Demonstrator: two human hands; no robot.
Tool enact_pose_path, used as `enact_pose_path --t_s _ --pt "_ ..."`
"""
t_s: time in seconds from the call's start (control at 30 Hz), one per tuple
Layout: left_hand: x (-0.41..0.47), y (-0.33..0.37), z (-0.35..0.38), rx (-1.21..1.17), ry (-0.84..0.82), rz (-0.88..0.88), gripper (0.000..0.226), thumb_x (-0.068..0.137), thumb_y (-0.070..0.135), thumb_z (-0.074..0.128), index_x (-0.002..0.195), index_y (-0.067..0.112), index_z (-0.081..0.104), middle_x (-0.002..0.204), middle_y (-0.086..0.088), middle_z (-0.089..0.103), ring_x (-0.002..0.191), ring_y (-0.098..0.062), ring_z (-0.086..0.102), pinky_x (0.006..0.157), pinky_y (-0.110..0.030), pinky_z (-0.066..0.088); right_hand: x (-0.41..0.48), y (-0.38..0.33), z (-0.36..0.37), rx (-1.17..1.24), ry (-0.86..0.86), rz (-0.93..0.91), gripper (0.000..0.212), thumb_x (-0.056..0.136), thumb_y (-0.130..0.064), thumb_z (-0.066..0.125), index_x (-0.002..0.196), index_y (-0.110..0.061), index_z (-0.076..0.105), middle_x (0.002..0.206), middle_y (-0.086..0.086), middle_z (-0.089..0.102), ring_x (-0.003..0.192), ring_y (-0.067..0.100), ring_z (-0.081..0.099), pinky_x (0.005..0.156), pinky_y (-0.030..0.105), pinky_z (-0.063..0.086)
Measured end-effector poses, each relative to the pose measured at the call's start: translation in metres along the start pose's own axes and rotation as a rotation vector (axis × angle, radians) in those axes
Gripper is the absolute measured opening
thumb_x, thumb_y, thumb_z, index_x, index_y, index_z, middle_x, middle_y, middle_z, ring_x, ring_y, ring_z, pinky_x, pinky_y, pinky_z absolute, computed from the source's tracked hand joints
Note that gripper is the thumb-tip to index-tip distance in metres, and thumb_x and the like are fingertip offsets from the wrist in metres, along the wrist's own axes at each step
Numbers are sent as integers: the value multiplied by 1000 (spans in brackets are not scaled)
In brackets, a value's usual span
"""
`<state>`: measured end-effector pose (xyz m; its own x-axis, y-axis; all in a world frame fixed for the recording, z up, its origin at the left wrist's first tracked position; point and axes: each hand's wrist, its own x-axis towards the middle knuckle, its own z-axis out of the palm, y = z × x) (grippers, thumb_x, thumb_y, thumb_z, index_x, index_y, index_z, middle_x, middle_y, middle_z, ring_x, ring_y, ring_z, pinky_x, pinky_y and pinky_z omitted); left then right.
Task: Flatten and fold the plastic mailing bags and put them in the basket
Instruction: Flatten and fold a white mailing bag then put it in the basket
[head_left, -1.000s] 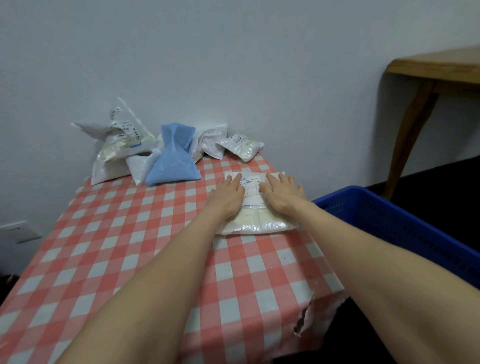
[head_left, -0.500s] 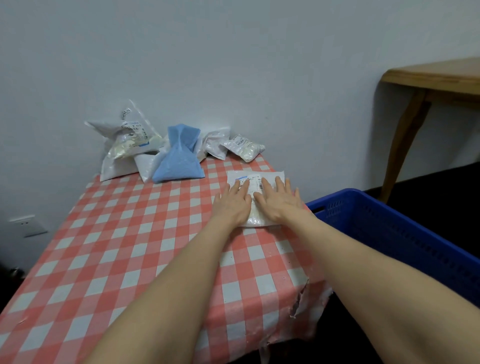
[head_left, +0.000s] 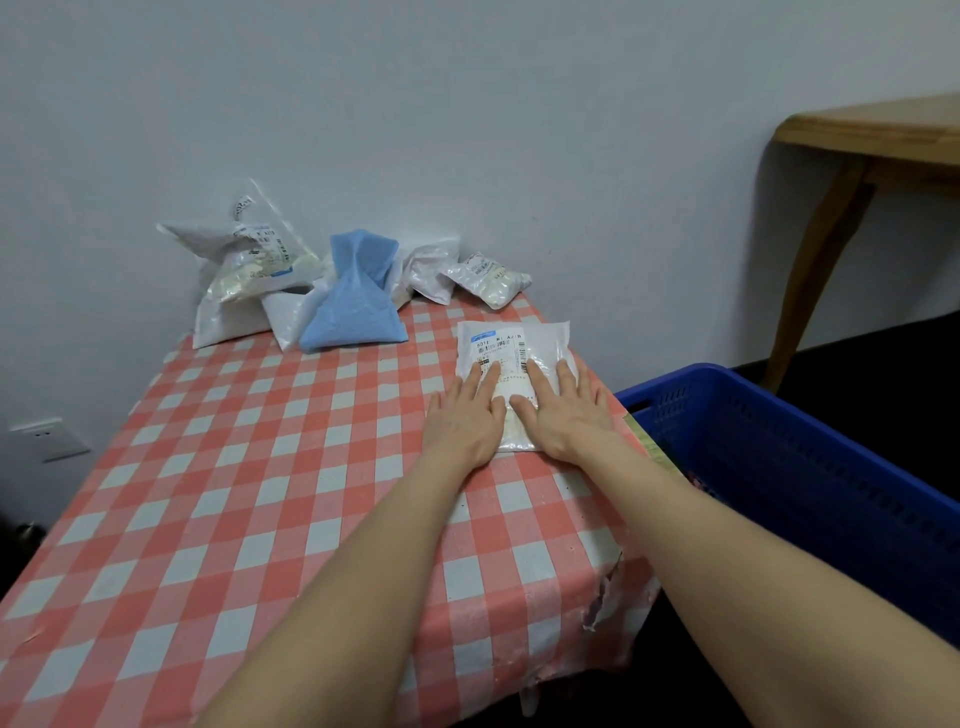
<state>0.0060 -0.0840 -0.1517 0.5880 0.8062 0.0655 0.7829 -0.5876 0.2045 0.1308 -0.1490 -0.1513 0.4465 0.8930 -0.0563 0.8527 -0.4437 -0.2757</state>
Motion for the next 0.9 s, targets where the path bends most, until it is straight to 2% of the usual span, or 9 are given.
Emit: enact_pose_path --t_s 0.3,0.57,0.67,0.73,0.77,0.83,0.9 --pt "2 0 4 5 -22 -14 55 101 37 14 153 26 -2 161 3 0 147 -20 6 119 -44 7 -3 0 1 -23 8 9 64 96 -64 13 152 -40 -5 162 3 -8 147 30 -14 119 49 -5" --pt "5 -1 -1 2 -87 -23 55 101 38 14 153 27 -3 161 2 -1 148 -21 5 119 -46 7 -2 -2 -3 -11 -53 28 64 95 -64 12 152 -40 -7 162 4 -8 148 31 -13 119 49 -6" --pt "10 1 -12 -9 -106 -31 54 101 38 18 152 27 11 159 -1 14 144 -24 20 116 -49 19 1 -3 -12 -32 -63 32 66 93 -67 12 152 -39 8 161 7 10 148 31 1 117 53 4" --pt "18 0 -23 -40 -24 -67 51 100 39 20 149 23 23 153 -5 28 136 -26 34 110 -48 30 7 -5 -25 -28 40 33 65 93 -65 14 148 -32 28 152 12 30 142 29 21 114 55 13" --pt "23 0 -28 -67 38 -86 51 101 38 21 148 21 26 151 -7 31 133 -27 37 108 -47 33 11 -5 -33 -22 113 34 63 95 -62 16 146 -28 33 149 11 34 139 29 27 114 54 16" --pt "34 -1 -33 -126 97 -90 51 101 35 24 149 17 25 153 -8 28 136 -27 33 110 -45 31 23 -4 -43 17 192 26 57 99 -53 22 149 -25 28 153 8 28 142 29 23 116 50 16" --pt "43 0 -34 -132 65 -61 53 102 33 24 151 15 18 158 -7 18 144 -25 21 116 -44 22 33 -1 -46 70 140 10 57 102 -46 23 154 -24 13 161 4 11 148 29 4 119 47 11"
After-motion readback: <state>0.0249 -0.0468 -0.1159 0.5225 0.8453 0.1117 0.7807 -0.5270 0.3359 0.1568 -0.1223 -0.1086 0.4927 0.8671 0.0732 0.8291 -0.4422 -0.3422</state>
